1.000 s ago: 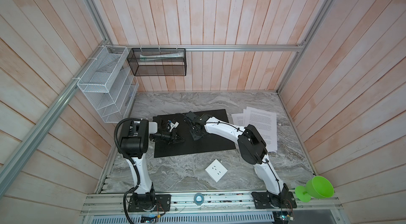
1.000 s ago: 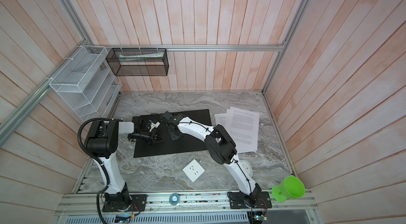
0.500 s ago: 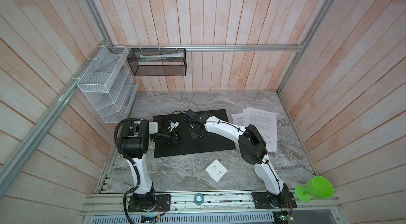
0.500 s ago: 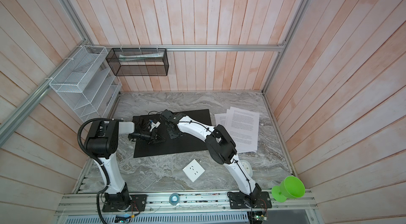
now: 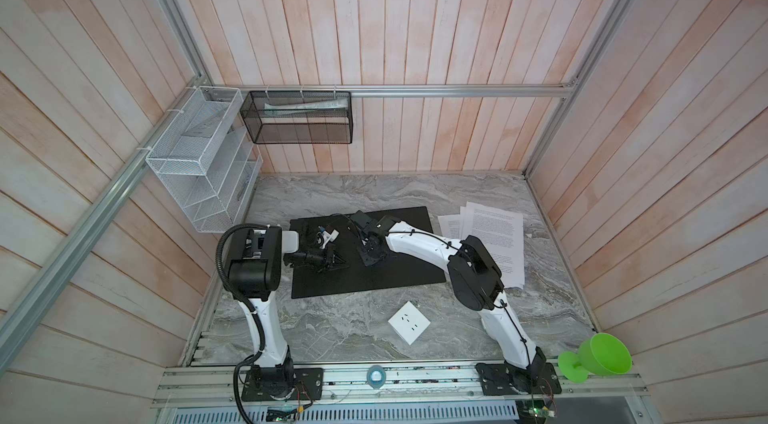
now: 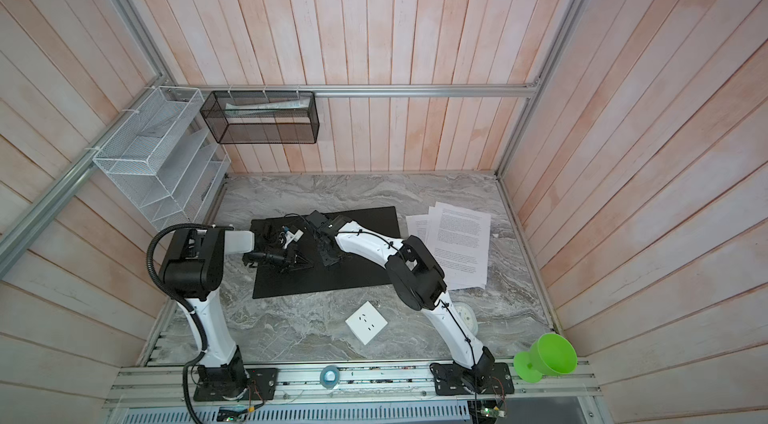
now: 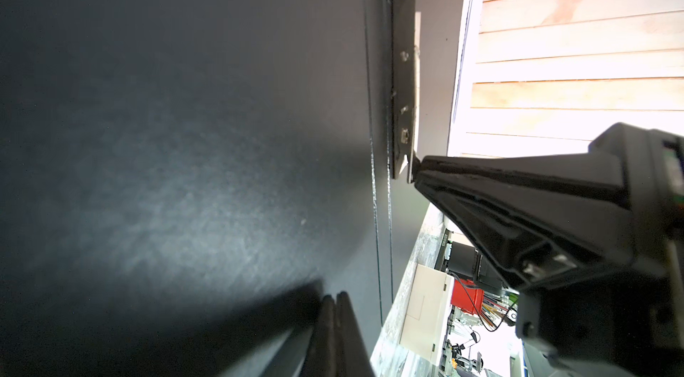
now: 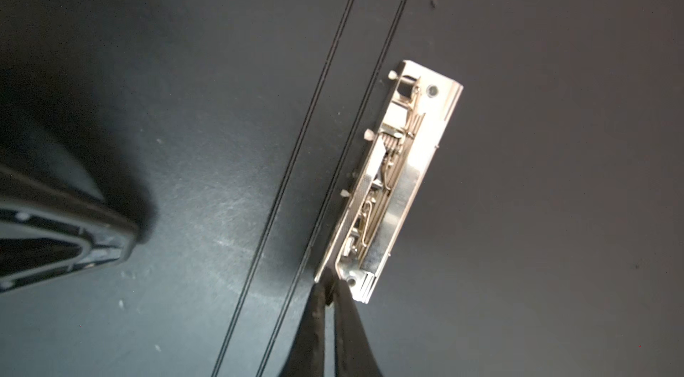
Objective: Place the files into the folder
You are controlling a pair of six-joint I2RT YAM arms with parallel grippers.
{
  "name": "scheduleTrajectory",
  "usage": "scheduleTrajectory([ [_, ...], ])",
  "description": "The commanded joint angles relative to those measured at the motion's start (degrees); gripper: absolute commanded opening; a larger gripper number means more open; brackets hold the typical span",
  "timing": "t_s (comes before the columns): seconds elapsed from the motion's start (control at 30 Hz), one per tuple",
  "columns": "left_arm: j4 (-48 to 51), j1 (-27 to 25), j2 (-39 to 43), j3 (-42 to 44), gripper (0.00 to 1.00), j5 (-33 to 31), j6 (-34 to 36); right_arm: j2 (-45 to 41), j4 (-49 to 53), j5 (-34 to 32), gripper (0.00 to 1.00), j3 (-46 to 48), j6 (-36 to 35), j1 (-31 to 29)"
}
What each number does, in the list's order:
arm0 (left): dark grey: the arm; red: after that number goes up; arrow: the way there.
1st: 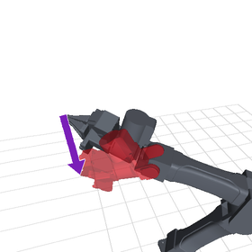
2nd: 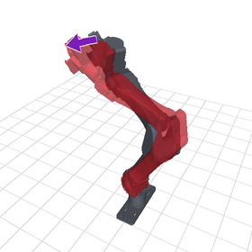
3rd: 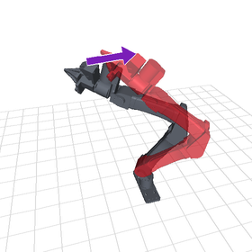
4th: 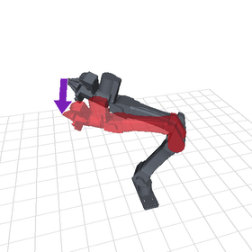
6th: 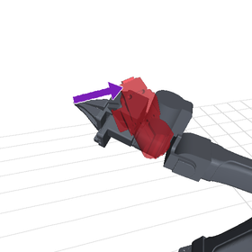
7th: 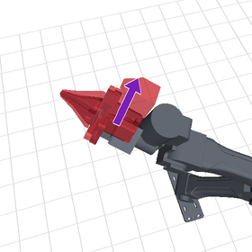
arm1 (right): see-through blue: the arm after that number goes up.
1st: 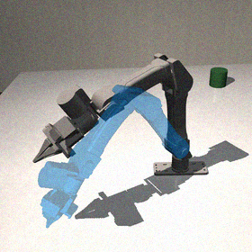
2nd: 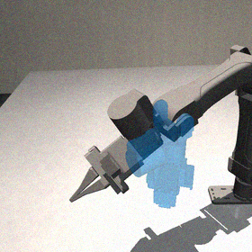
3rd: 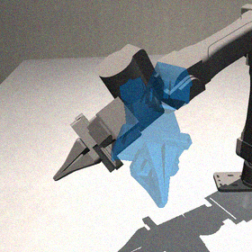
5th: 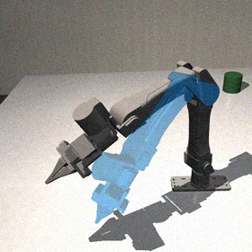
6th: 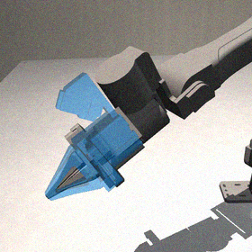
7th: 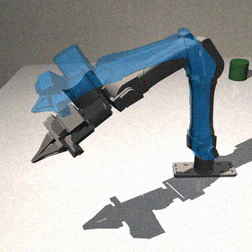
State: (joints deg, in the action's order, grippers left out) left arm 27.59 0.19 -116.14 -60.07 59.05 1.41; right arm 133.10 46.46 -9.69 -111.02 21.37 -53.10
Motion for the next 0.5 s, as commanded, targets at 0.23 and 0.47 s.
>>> scheduleTrajectory([
  [0.23, -1.47, -0.31, -0.32, 0.49, 0.00, -4.46, 0.43, 3.02, 0.49, -0.03, 0.06, 2.91, 0.43, 1.42],
  [0.47, -1.27, -0.28, -0.45, 0.41, 0.00, -4.51, 0.30, 3.96, 0.96, -1.14, 0.06, 4.00, 0.61, 2.03],
])
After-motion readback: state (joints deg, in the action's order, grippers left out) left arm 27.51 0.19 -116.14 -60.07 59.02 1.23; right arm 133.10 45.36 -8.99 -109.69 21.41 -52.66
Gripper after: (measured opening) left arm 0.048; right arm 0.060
